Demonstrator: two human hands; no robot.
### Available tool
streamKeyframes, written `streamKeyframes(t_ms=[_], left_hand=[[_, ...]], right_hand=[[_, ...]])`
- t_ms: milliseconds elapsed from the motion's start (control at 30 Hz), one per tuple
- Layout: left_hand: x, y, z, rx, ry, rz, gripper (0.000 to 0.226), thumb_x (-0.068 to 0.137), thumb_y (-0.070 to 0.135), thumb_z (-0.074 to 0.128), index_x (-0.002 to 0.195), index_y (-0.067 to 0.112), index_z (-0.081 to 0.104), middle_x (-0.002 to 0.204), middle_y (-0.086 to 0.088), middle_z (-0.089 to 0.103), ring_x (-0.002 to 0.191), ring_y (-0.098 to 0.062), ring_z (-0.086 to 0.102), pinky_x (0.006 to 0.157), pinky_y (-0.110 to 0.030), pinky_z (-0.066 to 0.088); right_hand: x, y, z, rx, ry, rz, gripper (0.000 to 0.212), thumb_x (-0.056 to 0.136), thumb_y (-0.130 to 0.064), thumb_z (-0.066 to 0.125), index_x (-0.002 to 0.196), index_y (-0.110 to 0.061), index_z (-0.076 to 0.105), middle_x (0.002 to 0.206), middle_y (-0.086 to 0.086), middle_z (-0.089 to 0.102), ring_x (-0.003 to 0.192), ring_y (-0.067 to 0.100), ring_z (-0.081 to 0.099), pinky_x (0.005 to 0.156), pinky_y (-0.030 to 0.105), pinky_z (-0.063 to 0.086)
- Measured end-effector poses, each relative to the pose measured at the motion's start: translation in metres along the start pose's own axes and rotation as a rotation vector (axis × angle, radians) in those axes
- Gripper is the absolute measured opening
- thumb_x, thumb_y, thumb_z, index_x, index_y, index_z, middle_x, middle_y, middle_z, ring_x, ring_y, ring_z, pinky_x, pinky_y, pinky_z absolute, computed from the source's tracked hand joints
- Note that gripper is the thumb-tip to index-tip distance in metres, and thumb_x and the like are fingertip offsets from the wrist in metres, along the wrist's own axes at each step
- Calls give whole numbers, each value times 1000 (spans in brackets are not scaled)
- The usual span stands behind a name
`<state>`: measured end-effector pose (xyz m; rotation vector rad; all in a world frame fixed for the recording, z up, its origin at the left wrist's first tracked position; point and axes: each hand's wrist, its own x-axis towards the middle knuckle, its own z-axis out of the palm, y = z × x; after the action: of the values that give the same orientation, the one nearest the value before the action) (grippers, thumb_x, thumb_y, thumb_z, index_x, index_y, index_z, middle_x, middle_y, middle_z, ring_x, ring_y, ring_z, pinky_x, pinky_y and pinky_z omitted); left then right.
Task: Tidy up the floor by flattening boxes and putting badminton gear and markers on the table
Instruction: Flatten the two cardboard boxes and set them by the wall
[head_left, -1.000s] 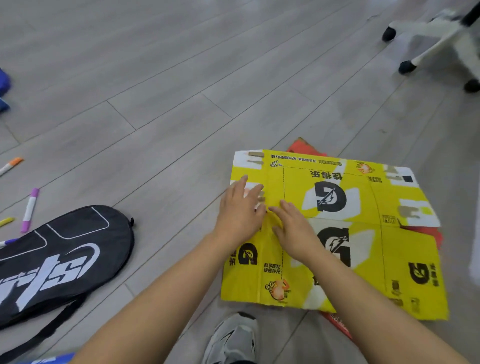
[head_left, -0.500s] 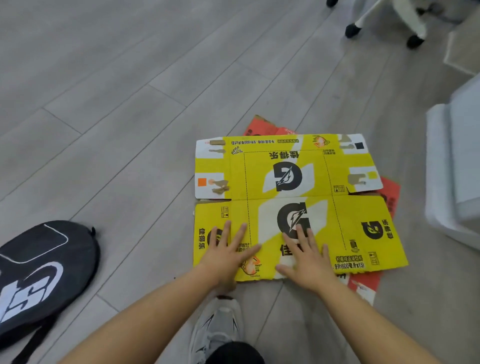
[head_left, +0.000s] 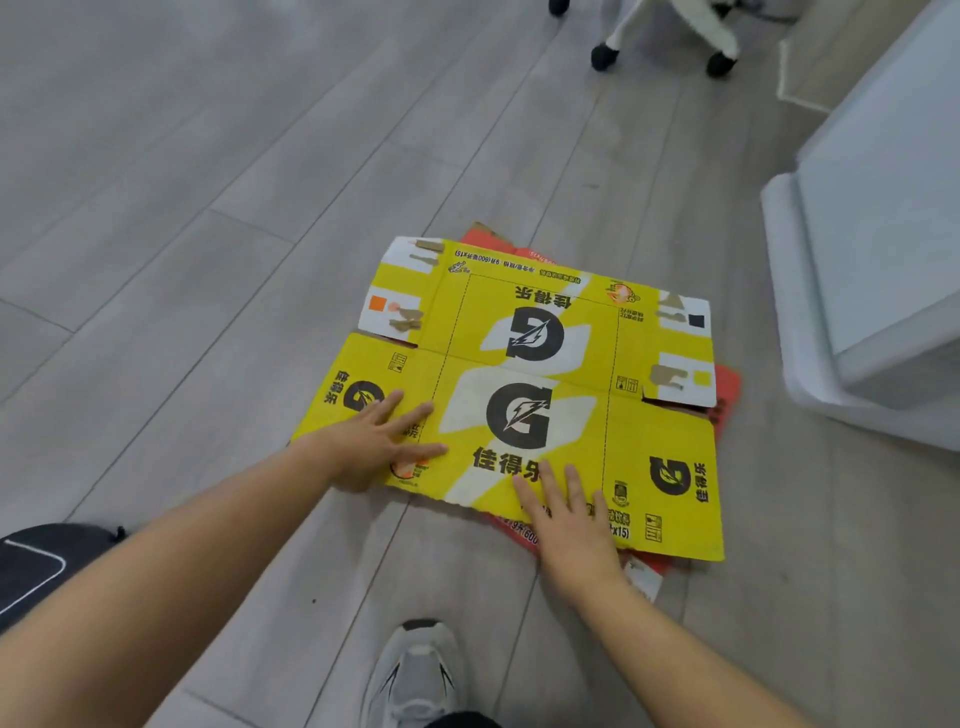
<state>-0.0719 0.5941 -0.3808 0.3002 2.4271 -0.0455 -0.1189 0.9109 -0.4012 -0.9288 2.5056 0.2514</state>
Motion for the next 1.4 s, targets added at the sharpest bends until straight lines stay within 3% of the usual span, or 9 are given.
streamKeyframes(t_ms=[233, 400, 567, 633, 733, 867, 967, 1133, 1400], left_hand=[[10, 19, 19, -11, 276, -110, 122, 84, -1, 65, 145, 52, -26, 155, 2, -39, 139, -40, -37, 116, -65, -5], [21, 25, 14, -51, 577, -239, 123, 74, -6, 74, 153, 47, -4, 166, -5, 1, 148, -47, -1, 112, -70, 17], [16, 4, -27, 99, 800, -20, 101, 72, 16, 85, 152, 36, 28, 162, -11, 21, 147, -46, 15, 108, -71, 25], [13, -1, -41, 171, 793, 12, 97, 73, 26, 85, 152, 36, 30, 162, -11, 22, 148, -43, 16, 110, -69, 24], [8, -17, -32, 184, 691, 4, 99, 75, 9, 79, 154, 38, 25, 163, -7, 19, 149, -37, 16, 115, -63, 22], [8, -29, 7, 163, 315, -106, 117, 84, 0, 63, 147, 52, -21, 164, 2, -17, 150, -34, -7, 117, -59, 19], [10, -26, 13, 13, 86, -189, 97, 94, 14, 49, 144, 55, -22, 159, 10, -31, 149, -27, -17, 119, -56, 11], [25, -34, 8, -244, 238, -324, 56, 100, 58, 31, 149, 57, 4, 165, 10, -9, 151, -23, -7, 120, -54, 13], [70, -66, -17, -540, 257, -627, 74, 86, 77, 42, 149, 49, 16, 155, -13, 20, 137, -43, 28, 109, -59, 33]], right_hand=[[21, 26, -20, -42, 126, 163, 114, 86, -6, 64, 148, -33, -27, 157, 14, -28, 143, 47, -21, 112, 69, 5], [28, 49, -43, -160, 296, 117, 97, 67, 8, 65, 152, -22, 29, 155, 23, 30, 137, 58, 26, 102, 77, 22], [-14, 41, -55, -46, 585, 155, 85, 71, 7, 65, 147, -23, 42, 152, 12, 39, 136, 56, 29, 106, 72, 25], [-31, 23, -49, 26, 556, 214, 89, 71, 1, 72, 149, -26, 38, 155, 9, 35, 141, 53, 20, 111, 69, 19], [-38, -12, -38, 118, 437, 219, 96, 74, 3, 62, 154, -32, 21, 162, 4, 12, 146, 48, 0, 114, 66, 9], [-24, -37, 2, 212, 68, 220, 88, 99, -21, 49, 147, -44, -20, 149, 2, -41, 141, 38, -32, 115, 65, -5], [-18, -36, 23, 211, -24, 245, 87, 99, -40, 48, 141, -48, -29, 148, 4, -44, 140, 38, -34, 112, 69, -5], [-3, -17, 12, 127, 18, 178, 95, 86, -65, 52, 147, -46, -19, 154, 7, -38, 140, 40, -34, 107, 74, -6], [30, -1, 0, 474, -62, 354, 77, 80, -84, 26, 145, -58, -7, 157, -6, -32, 143, 32, -32, 110, 72, 1]])
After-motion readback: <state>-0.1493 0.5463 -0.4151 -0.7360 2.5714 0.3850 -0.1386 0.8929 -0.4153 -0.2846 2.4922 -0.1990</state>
